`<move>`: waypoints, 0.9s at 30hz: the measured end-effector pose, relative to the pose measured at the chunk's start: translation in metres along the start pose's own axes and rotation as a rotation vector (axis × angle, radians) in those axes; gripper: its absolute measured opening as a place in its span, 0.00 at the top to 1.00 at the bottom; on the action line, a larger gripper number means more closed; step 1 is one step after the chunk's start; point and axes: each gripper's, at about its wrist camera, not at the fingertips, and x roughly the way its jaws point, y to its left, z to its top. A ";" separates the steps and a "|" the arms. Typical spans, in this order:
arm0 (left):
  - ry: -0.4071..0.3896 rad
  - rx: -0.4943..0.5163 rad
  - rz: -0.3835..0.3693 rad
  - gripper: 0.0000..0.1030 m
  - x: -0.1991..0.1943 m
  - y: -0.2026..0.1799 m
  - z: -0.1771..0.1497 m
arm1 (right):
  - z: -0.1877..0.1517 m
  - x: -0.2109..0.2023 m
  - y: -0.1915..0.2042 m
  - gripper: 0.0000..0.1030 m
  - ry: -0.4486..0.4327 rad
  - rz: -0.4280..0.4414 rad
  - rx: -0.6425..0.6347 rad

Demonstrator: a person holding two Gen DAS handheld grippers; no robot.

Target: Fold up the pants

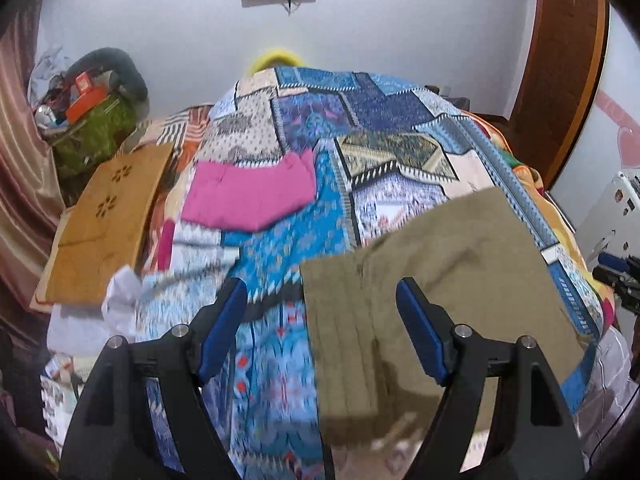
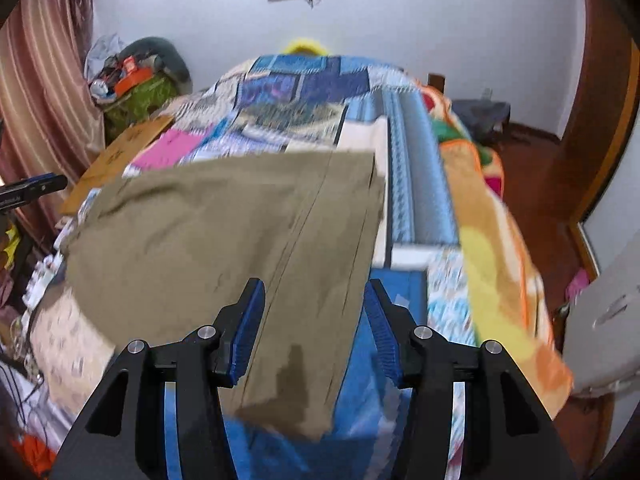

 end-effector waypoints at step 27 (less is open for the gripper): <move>0.163 -0.089 0.012 0.21 0.144 0.017 0.003 | 0.087 0.202 -0.039 0.49 0.114 -0.063 -0.003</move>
